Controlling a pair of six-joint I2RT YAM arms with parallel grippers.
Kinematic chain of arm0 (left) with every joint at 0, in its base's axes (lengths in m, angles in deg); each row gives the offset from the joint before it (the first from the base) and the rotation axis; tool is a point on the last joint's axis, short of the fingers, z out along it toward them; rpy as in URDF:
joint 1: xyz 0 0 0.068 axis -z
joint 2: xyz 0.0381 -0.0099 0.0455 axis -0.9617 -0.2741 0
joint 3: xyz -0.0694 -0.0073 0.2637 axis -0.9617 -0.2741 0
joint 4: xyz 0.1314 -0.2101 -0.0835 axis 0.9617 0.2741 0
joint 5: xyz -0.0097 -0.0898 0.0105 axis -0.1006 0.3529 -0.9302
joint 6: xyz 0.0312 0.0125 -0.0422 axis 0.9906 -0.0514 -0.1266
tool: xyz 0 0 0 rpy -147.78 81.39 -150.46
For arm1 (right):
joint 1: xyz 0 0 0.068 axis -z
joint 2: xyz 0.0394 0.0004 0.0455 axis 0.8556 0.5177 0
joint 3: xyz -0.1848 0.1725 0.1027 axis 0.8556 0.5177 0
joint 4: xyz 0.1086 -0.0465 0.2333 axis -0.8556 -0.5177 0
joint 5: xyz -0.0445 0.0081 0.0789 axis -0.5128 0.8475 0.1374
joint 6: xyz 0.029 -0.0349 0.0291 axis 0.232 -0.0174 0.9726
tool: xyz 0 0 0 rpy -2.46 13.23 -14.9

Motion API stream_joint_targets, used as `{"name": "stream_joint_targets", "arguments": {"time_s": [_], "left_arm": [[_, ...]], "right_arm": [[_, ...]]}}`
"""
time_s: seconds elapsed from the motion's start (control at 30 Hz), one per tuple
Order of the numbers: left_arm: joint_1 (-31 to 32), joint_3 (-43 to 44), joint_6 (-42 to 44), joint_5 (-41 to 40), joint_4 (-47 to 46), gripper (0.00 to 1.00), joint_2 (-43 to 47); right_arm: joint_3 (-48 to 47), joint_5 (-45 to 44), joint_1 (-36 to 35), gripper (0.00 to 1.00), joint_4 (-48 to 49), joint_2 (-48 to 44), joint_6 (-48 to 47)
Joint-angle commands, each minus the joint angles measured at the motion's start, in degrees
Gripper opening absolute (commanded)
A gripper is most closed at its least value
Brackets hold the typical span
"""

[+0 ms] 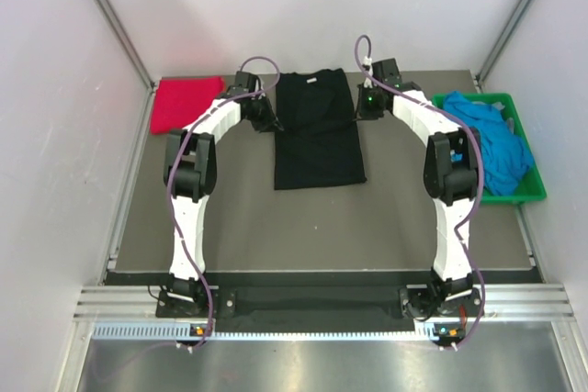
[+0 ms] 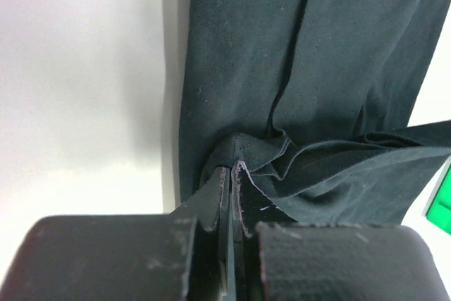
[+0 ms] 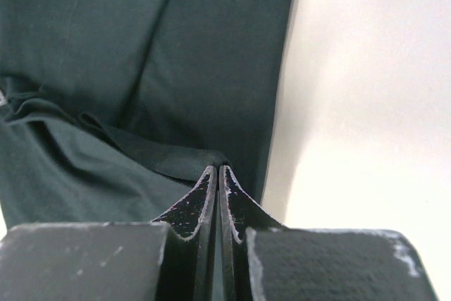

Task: Fold and stack the t-shirts
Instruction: Fold the tshirt

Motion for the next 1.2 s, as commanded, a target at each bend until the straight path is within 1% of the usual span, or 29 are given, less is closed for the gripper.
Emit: {"name": "stream_joint_targets", "arguments": {"time_s": [0.0,0.07,0.1,0.13,0.2,0.23,0.27,0.33,0.37,0.4,0.47,0.53,0.6,0.63,0.67,0.73,0.8,0.87,0.93,1.03,1.13,1.17], "left_arm": [[-0.6,2.23,0.75,-0.53,-2.83,0.0,-0.41],[-0.52,2.32,0.93,-2.02,-2.74,0.0,-0.67],[-0.52,2.58,1.54,-2.12,-2.65,0.02,-0.67],[-0.6,2.76,1.46,-2.21,-2.48,0.1,-0.93],[-0.52,3.9,2.16,-3.7,-1.86,0.15,-1.02],[-0.52,3.99,2.6,-4.22,-1.95,0.2,-0.59],[-0.6,4.16,3.04,-5.27,-1.95,0.21,-0.15],[-0.52,4.52,5.05,-6.94,-0.99,0.23,1.43],[-0.43,5.65,6.19,-9.3,0.41,0.25,1.87],[-0.34,6.18,8.03,-13.76,2.16,0.26,2.4],[-0.08,6.28,9.37,-15.56,5.08,0.28,4.24],[0.19,4.35,10.16,-12.77,5.26,0.27,6.96],[0.71,-1.26,10.6,-9.61,2.72,0.27,9.34],[1.15,-3.54,10.43,-6.11,1.4,0.27,11.52],[1.33,-8.01,10.16,-3.73,-1.39,0.27,12.33],[1.86,-11.72,8.93,1.19,-3.87,0.25,13.82],[2.73,-14.55,8.84,2.71,-5.89,0.25,13.83],[3.09,-14.91,8.93,5.25,-6.34,0.24,12.87],[3.35,-14.64,8.67,6.75,-8.27,0.23,11.29],[3.35,-10.7,9.1,7.11,-7.23,0.23,8.4],[3.26,-2.99,10.68,4.04,-4.08,0.24,5.15],[3.18,-1.3,11.56,2.81,-2.84,0.24,4.26]], "right_arm": [[-2.94,1.69,0.99,0.0,4.46,0.84,-1.38],[-3.03,2.83,1.07,0.0,5.51,1.55,-1.38],[-2.94,3.19,1.08,0.0,6.74,1.81,-1.38],[-3.03,3.36,1.16,0.0,7.27,2.42,-1.3],[-3.38,3.54,1.16,0.0,8.24,3.13,-1.47],[-3.82,3.54,1.25,0.0,8.33,3.83,-1.47],[-4.34,3.63,1.43,0.01,8.25,4.18,-1.47],[-6.28,3.28,1.69,0.07,6.85,5.15,-1.38],[-6.98,3.19,1.78,0.1,6.14,5.33,-1.38],[-7.94,2.75,1.95,0.19,4.13,5.24,-1.04],[-7.69,1.87,2.57,0.26,2.71,3.4,-0.07],[-4.98,2.05,2.75,0.32,1.48,-0.62,1.34],[-0.78,2.92,2.66,0.37,0.6,-3.62,1.51],[0.82,3.36,2.4,0.38,-0.97,-6.33,1.43],[2.4,3.45,2.22,0.39,-1.85,-7.67,1.6],[8.02,5.2,1.61,0.4,-2.56,-11.26,1.52],[13.54,6.0,1.25,0.41,-3.0,-13.64,1.52],[18.03,6.96,0.72,0.4,-2.66,-17.25,1.25],[20.16,8.19,0.11,0.4,-2.57,-19.53,0.99],[22.36,7.76,-0.42,0.42,-1.87,-19.98,-0.5],[20.88,7.23,-0.07,0.44,0.24,-17.36,-3.14],[18.09,7.67,0.11,0.45,0.42,-16.22,-4.45]]}}
